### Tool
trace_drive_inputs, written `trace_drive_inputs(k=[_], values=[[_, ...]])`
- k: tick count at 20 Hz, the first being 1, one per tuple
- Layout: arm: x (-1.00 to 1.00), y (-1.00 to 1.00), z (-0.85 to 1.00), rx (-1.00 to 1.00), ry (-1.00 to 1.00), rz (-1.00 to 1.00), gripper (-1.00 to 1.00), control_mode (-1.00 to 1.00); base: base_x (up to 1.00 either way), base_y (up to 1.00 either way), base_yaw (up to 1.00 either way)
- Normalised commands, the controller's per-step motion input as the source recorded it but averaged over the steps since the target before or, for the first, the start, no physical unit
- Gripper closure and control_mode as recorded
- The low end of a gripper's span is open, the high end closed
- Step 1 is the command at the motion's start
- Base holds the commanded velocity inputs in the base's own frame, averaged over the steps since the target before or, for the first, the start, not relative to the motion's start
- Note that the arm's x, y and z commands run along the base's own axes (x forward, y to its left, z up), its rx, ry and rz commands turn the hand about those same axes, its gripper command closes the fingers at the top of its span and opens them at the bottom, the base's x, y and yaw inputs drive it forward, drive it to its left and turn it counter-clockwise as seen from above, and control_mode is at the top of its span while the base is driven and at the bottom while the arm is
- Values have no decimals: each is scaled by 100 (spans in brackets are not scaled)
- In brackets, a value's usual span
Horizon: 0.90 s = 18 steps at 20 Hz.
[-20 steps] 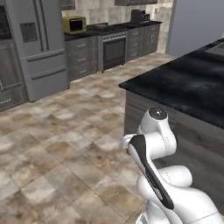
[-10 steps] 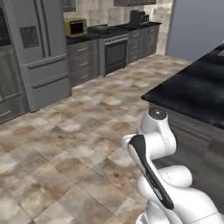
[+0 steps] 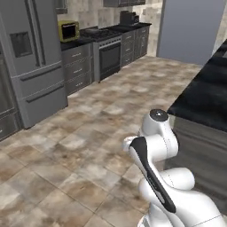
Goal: Take the chicken drumsticks from the pan and place one on each plate on the dining counter.
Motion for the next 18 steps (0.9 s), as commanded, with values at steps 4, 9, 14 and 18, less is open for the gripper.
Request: trace_drive_inputs(k=[4, 9, 14, 18], values=[[0, 0, 0, 0, 0, 0, -100, 100, 100, 54, -31], [0, 0, 0, 0, 0, 0, -100, 100, 100, 51, -39], [0, 0, 0, 0, 0, 0, -100, 100, 99, 52, -42], [0, 0, 0, 0, 0, 0, -100, 100, 100, 51, -41]])
